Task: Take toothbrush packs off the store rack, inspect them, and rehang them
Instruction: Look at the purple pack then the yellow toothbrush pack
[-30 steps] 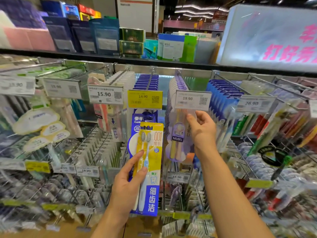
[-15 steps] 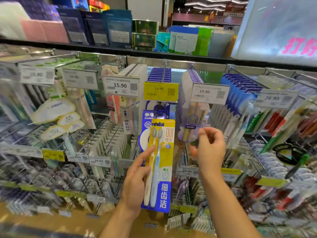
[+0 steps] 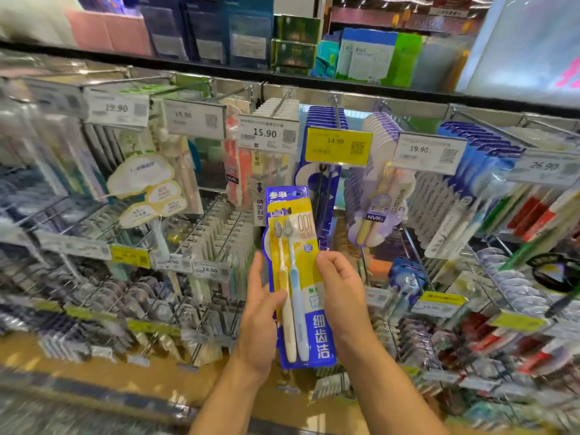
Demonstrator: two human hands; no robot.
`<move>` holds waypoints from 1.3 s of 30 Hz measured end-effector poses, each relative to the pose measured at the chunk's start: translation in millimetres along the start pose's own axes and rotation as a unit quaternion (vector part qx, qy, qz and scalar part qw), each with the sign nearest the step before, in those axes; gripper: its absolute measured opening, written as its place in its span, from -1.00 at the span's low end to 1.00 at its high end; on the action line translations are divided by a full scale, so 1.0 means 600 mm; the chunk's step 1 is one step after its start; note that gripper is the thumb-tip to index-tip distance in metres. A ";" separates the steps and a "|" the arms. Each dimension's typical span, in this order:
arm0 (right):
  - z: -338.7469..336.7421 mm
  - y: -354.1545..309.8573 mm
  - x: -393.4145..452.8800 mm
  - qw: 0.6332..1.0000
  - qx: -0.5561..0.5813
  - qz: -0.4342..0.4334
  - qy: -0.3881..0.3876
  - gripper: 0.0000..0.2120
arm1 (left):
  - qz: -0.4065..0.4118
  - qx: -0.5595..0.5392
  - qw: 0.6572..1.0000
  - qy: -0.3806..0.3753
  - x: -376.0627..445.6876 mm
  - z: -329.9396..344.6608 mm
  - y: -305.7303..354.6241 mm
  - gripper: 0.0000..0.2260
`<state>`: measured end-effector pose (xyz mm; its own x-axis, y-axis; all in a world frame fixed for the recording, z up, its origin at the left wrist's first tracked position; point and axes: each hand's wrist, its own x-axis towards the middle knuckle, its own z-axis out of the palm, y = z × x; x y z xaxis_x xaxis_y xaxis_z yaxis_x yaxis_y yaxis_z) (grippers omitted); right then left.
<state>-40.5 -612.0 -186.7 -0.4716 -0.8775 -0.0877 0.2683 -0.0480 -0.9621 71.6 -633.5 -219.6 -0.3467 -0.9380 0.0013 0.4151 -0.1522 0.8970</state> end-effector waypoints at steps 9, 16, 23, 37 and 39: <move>0.059 0.033 -0.040 0.996 -0.031 -0.052 0.060 -0.88 | -0.046 -0.007 0.998 -0.036 -0.020 -0.061 0.002 -0.56; 0.083 0.055 -0.076 0.991 -0.068 -0.074 0.086 -0.86 | -0.066 -0.014 0.996 -0.060 -0.040 -0.095 -0.001 -0.57; 0.109 0.062 -0.102 0.994 -0.067 -0.048 0.077 -0.85 | -0.076 -0.019 0.996 -0.049 -0.062 -0.121 0.011 -0.54; 0.118 0.055 -0.151 0.998 -0.050 -0.039 0.005 -0.82 | -0.047 -0.020 0.998 0.032 -0.121 -0.116 0.042 -0.61; 0.097 0.046 -0.161 0.998 -0.047 -0.043 -0.001 -0.82 | -0.048 -0.015 0.998 0.043 -0.134 -0.096 0.038 -0.70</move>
<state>61.5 -556.6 -189.5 -0.4876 -0.8731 -0.0041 0.1471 -0.0775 -0.9861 157.5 -579.3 -224.6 -0.3121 -0.9420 -0.1231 0.4089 -0.2501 0.8776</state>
